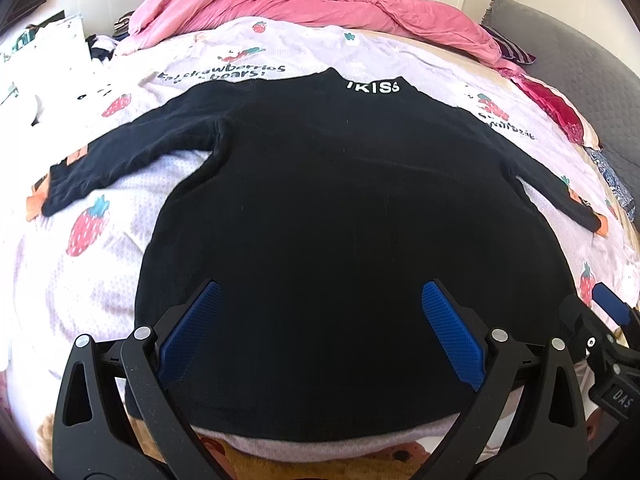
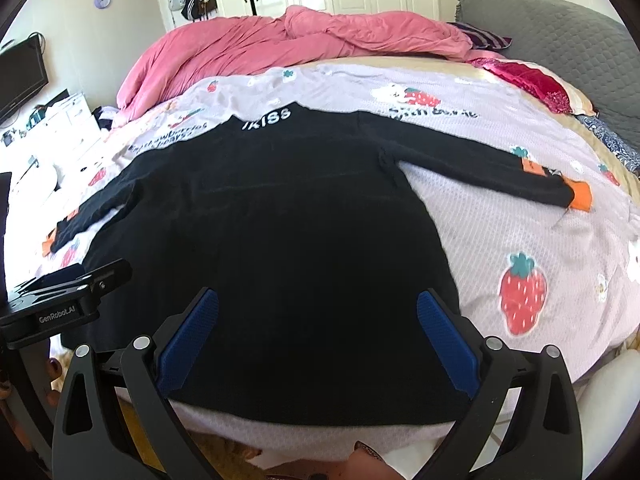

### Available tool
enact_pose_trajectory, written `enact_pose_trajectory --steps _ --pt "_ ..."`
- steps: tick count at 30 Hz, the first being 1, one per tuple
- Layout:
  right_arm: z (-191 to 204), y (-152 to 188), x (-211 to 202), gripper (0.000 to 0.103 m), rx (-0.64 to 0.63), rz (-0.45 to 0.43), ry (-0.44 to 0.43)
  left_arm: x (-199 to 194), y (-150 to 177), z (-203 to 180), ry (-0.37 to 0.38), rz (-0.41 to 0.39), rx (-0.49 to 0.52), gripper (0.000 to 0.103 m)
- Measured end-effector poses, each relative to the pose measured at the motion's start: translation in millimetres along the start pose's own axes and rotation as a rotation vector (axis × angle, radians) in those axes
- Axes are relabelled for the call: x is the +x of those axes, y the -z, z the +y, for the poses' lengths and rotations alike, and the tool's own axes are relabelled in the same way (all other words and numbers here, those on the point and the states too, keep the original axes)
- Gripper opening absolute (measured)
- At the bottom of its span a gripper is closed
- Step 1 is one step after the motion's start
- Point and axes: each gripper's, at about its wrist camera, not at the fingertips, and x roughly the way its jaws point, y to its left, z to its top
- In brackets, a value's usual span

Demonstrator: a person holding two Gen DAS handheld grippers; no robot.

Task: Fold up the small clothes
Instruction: 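Move the right tool toward the black sock with orange cuff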

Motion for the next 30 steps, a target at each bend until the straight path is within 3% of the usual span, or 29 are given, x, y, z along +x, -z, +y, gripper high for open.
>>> enact_pose_trajectory --steps 18,30 --pt "-28 -37 32 0.099 0.096 0.041 -0.032 18 -52 -13 0.029 -0.010 -0.001 0.095" --pt "-73 -61 50 0.099 0.228 0.057 -0.034 42 -78 -33 0.049 0.016 0.025 0.095"
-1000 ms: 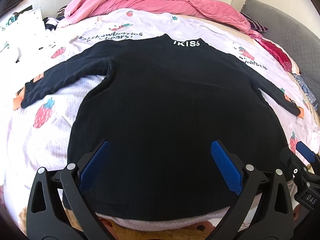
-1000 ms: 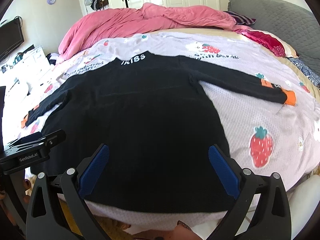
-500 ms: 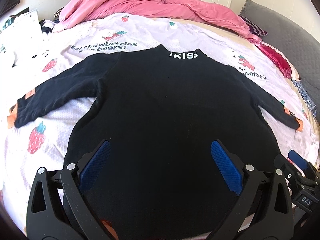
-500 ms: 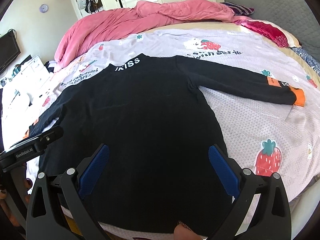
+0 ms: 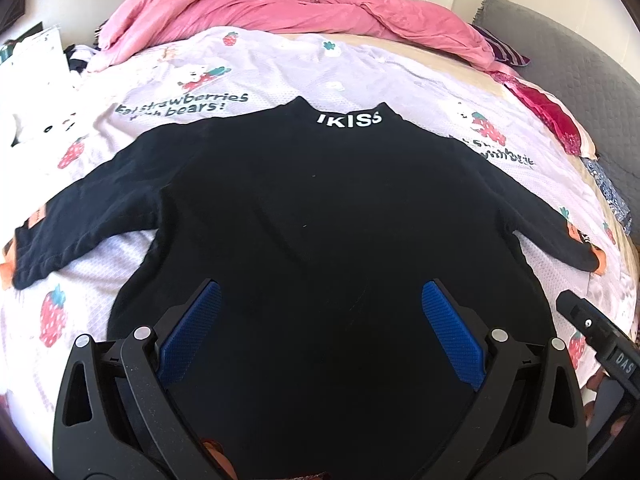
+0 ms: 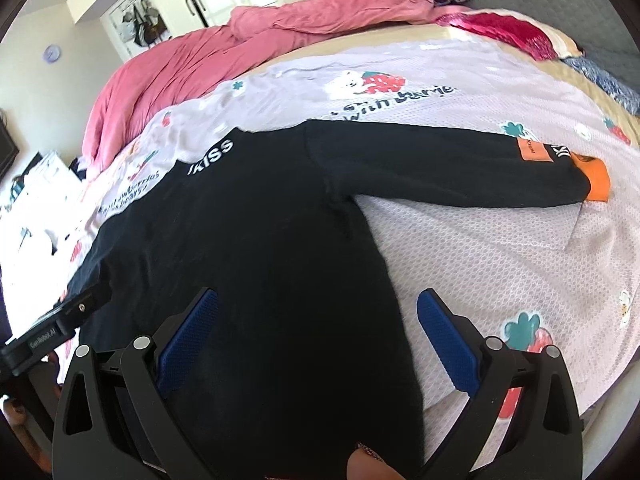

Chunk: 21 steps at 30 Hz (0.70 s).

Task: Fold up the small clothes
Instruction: 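Move the right tool toward the black sock with orange cuff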

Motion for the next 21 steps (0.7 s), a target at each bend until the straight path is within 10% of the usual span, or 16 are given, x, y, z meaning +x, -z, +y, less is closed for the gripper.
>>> enact_pose_trajectory --steps 21 --pt "-106 -46 15 0.099 0.255 -0.051 0.162 51 -38 -5 0.024 0.051 -0.004 0.095"
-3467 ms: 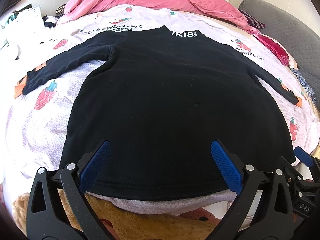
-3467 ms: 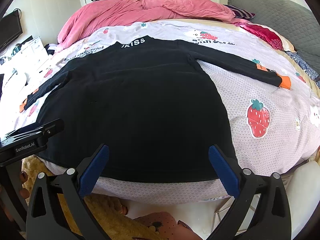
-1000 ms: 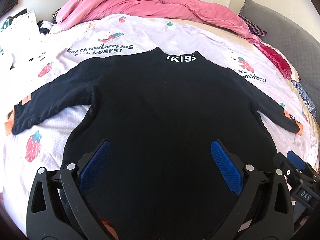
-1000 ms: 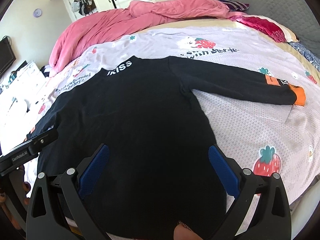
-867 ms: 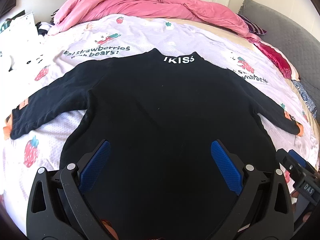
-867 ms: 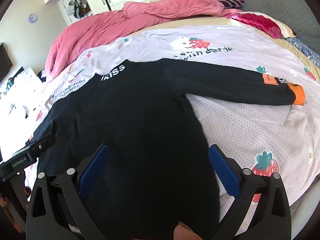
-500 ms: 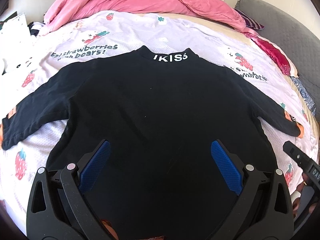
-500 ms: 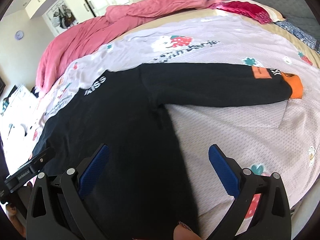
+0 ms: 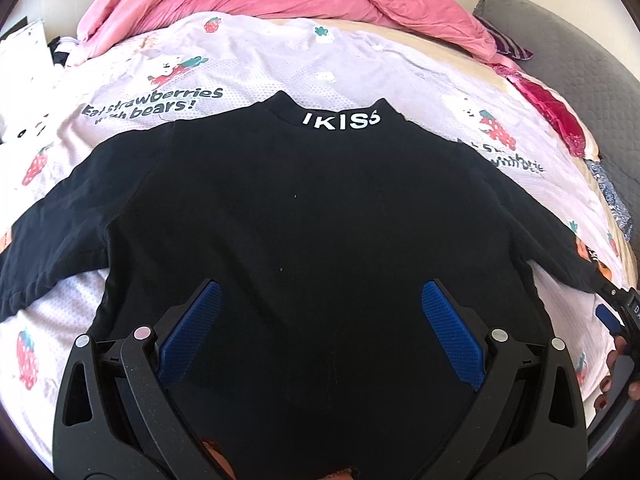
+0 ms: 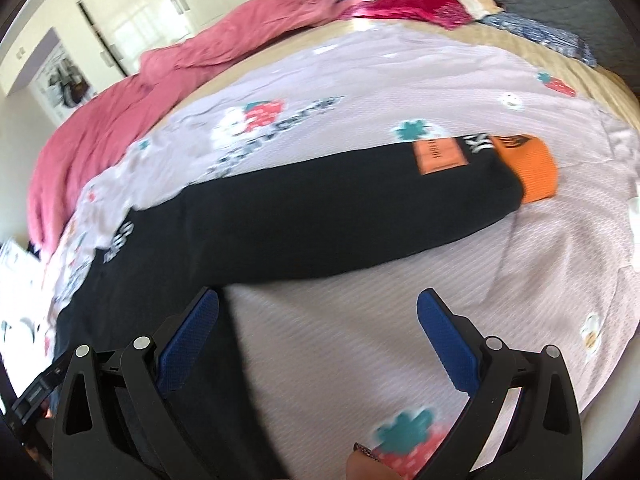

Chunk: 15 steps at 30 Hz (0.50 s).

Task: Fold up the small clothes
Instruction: 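Move the right tool toward the black sock with orange cuff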

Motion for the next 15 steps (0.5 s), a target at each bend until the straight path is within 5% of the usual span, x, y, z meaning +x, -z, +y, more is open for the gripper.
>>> enact_pose_trajectory --steps 15 --pt "-81 -39 34 0.099 0.223 -0.003 0.125 28 -42 -7 0.030 -0.010 -0.020 0.095"
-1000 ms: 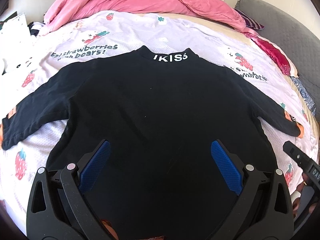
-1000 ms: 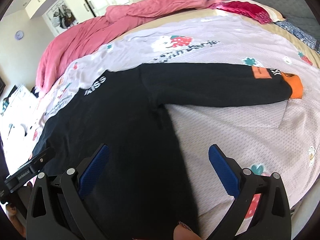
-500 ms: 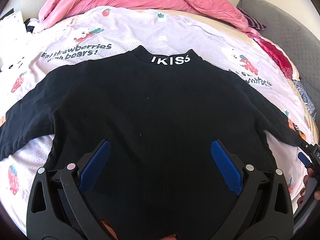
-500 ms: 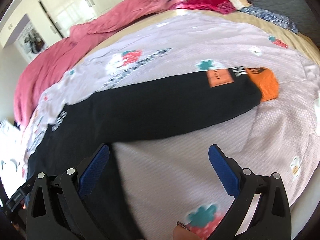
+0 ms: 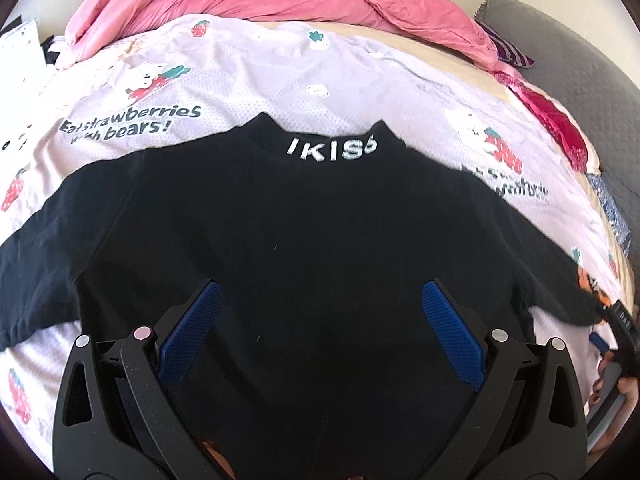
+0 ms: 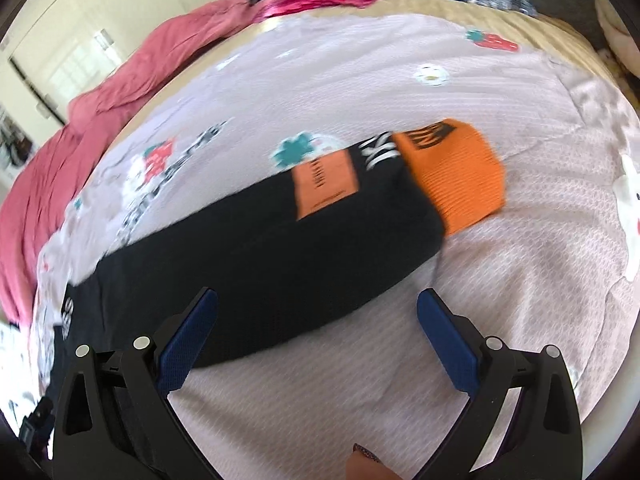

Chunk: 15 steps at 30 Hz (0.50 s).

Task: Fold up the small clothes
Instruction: 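Move the right tool toward the black sock with orange cuff, then grasp the sock by its orange cuff with the right tool and lift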

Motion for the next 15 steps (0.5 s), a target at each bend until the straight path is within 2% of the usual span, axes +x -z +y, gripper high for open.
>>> enact_pose_trajectory --steps 4,8,12,15 --pt "-12 -12 7 0.099 0.045 -0.007 0.007 12 -14 3 0.007 0.002 -0.037 0.094" --pt "-23 -25 16 0.099 0.094 -0.024 -0.026 24 -20 11 0.002 0.004 -0.073 0.094" --pt "-30 -34 22 0.099 0.129 -0.033 -0.071 30 -17 20 -0.048 -0.016 -0.050 0.095" --pt "-33 -39 23 0.099 0.146 -0.051 -0.087 37 -13 29 -0.058 0.004 -0.051 0.095"
